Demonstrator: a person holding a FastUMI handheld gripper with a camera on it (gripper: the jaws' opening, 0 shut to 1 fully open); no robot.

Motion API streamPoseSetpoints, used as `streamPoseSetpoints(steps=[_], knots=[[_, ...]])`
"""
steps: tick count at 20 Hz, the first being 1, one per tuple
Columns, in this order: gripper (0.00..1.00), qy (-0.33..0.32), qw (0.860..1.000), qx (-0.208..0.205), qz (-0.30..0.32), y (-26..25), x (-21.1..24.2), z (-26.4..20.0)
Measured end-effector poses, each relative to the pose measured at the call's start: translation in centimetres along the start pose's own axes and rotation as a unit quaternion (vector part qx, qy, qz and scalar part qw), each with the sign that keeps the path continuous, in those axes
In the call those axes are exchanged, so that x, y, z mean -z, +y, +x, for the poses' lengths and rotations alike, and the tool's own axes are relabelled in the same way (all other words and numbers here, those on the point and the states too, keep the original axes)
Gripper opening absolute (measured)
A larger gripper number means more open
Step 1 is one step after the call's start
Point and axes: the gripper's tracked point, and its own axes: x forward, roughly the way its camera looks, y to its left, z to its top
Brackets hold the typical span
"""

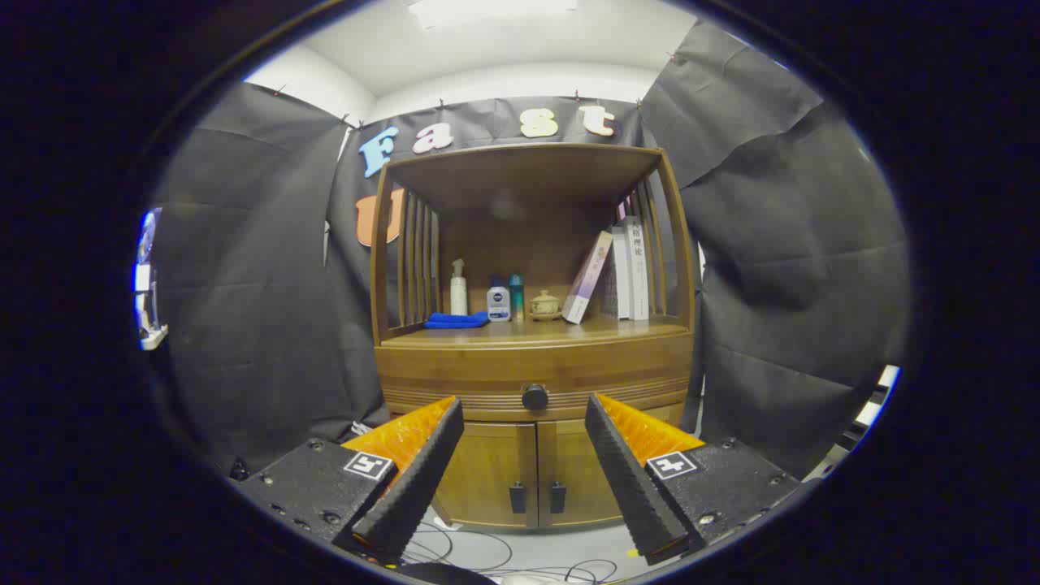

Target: Pull open the drawer, take out the items inside it, and place them on the countertop above the cabinet.

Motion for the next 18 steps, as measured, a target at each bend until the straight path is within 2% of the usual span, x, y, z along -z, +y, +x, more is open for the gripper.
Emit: streamPoseSetpoints(steps=[18], knots=[[0.99, 0.011, 1.0, 0.006, 0.0, -0.19, -0.77, 0.33]])
